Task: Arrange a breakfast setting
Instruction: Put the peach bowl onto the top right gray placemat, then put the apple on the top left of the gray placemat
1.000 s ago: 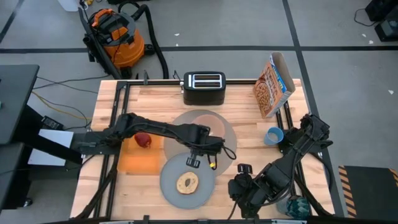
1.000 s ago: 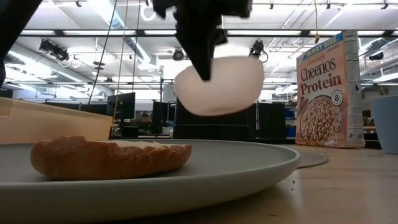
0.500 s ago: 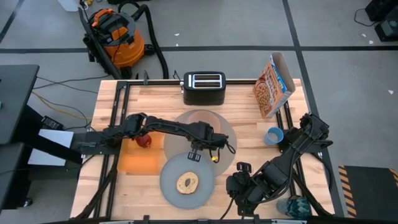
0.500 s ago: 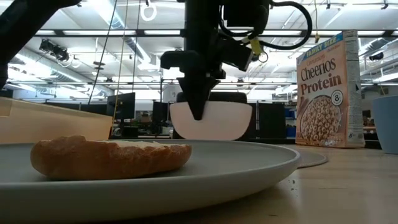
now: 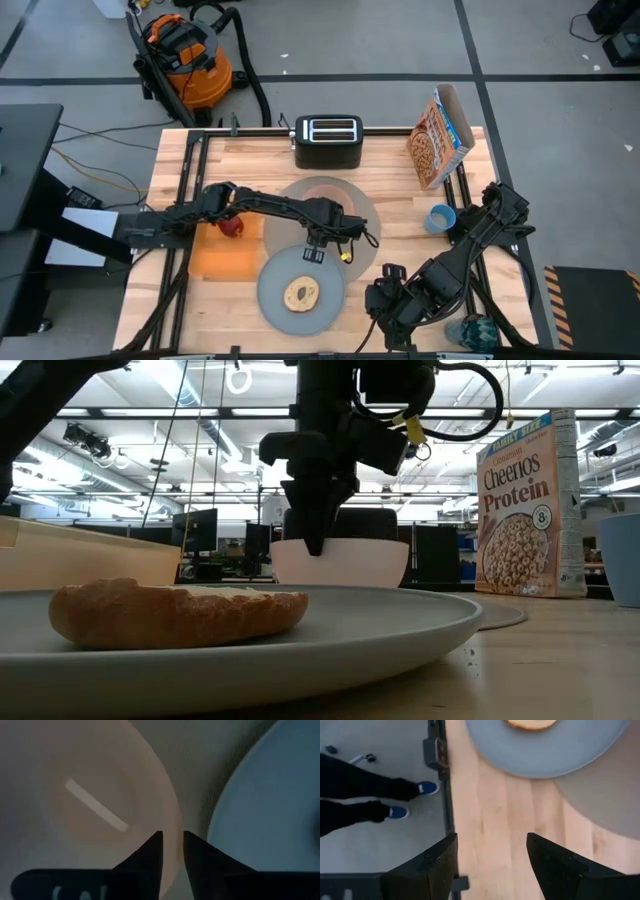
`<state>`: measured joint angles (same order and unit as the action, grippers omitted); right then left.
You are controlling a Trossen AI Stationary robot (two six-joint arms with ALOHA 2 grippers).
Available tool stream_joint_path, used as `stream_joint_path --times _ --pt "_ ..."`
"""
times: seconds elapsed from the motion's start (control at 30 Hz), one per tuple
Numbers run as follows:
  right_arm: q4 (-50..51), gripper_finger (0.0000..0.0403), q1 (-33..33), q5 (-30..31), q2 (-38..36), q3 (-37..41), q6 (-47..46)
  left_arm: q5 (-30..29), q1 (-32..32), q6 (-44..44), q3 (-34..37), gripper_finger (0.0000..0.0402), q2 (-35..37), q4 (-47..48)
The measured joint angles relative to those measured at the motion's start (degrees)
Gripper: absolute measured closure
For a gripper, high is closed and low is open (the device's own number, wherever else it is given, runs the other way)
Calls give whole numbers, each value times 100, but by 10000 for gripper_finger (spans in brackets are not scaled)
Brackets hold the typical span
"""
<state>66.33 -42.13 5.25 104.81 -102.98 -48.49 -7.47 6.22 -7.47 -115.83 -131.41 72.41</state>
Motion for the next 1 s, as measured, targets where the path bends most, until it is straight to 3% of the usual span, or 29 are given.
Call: stream_joint_path --times 0.13,0.33,0.53,0.67,0.83,1.0 --pt "15 159 0 -340 0 0 -2 0 10 363 -2 277 111 90" --pt "15 162 -86 -376 0 0 5 5 83 1001 -9 224 543 462" --pt "16 163 -254 -143 0 0 58 113 370 1833 -11 210 1192 1199" --pt "-4 164 -371 131 0 0 197 44 924 1966 -9 209 1438 1759" --pt "-125 164 -423 528 0 0 305 14 1904 1715 256 209 1640 1772" --pt "-353 164 -474 794 0 0 366 5 2759 2178 1069 210 2024 1736"
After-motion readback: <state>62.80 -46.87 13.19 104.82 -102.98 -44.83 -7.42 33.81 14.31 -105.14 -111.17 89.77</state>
